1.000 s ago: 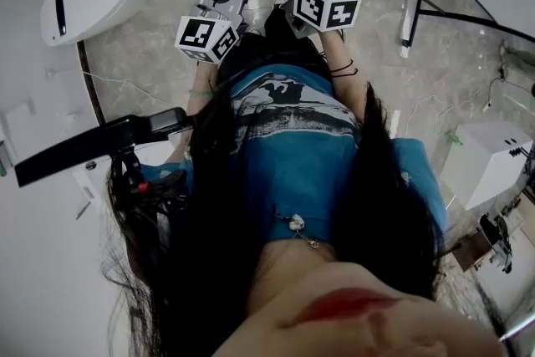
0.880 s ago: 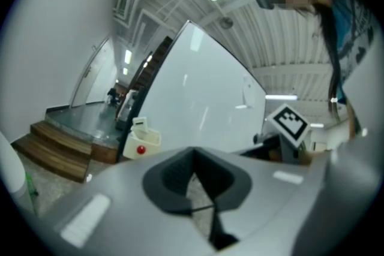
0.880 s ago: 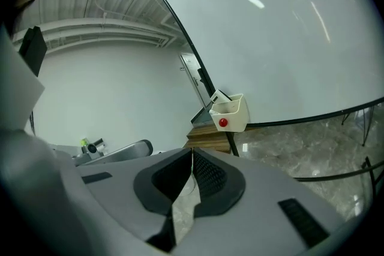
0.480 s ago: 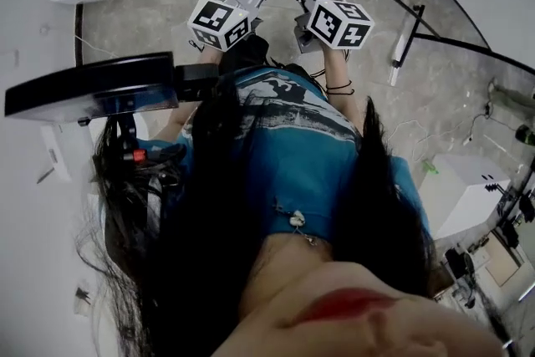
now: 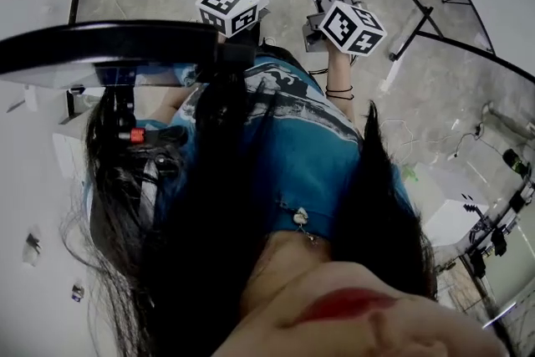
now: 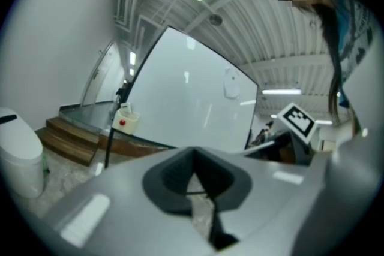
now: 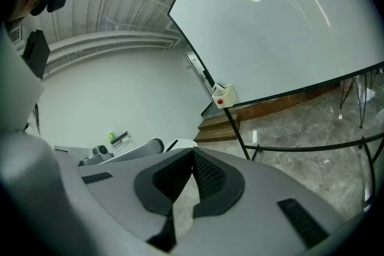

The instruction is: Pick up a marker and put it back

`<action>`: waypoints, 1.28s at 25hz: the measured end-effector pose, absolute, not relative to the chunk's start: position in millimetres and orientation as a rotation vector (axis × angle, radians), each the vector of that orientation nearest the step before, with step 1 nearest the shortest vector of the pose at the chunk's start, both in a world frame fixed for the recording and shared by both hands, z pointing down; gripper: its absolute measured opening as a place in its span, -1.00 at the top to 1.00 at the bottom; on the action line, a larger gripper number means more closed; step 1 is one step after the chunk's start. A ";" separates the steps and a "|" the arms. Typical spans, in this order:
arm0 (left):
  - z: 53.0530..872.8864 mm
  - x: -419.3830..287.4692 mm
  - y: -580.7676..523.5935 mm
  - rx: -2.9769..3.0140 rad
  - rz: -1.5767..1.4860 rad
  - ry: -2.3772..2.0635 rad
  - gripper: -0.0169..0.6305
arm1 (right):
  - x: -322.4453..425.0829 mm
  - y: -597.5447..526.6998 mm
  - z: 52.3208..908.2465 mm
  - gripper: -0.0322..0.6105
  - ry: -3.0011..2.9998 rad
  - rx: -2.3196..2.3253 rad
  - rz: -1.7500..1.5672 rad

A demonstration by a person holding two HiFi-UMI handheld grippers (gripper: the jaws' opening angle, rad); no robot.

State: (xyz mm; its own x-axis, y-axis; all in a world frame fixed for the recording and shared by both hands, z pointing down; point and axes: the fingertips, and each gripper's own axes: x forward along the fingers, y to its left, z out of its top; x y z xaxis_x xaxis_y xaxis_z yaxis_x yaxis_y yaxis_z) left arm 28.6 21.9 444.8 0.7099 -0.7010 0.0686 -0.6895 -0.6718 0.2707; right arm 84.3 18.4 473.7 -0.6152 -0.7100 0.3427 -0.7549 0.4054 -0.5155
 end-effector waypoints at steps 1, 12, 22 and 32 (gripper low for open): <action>447.6 36.1 33.4 2.642 -0.047 -1.098 0.94 | 88.5 27.9 475.8 0.87 -2.579 1.331 1.002; 434.4 38.8 66.0 2.675 -0.043 -1.099 0.94 | 79.3 60.3 467.7 0.87 -2.648 1.318 0.989; 432.7 -65.0 56.2 2.646 -0.117 -1.132 0.94 | -2.9 53.7 466.4 0.87 -2.602 1.371 0.976; 425.4 -74.4 47.2 2.640 -0.136 -1.157 0.94 | -6.6 40.8 458.9 0.87 -2.621 1.364 0.990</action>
State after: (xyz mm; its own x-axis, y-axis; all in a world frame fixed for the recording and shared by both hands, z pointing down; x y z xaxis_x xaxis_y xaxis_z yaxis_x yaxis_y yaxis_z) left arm -74.4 47.2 425.4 0.6793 -0.7337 0.0168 -0.7099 -0.6510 0.2688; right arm -6.6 40.8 458.9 -0.6167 -0.7279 0.2998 -0.7444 0.4153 -0.5229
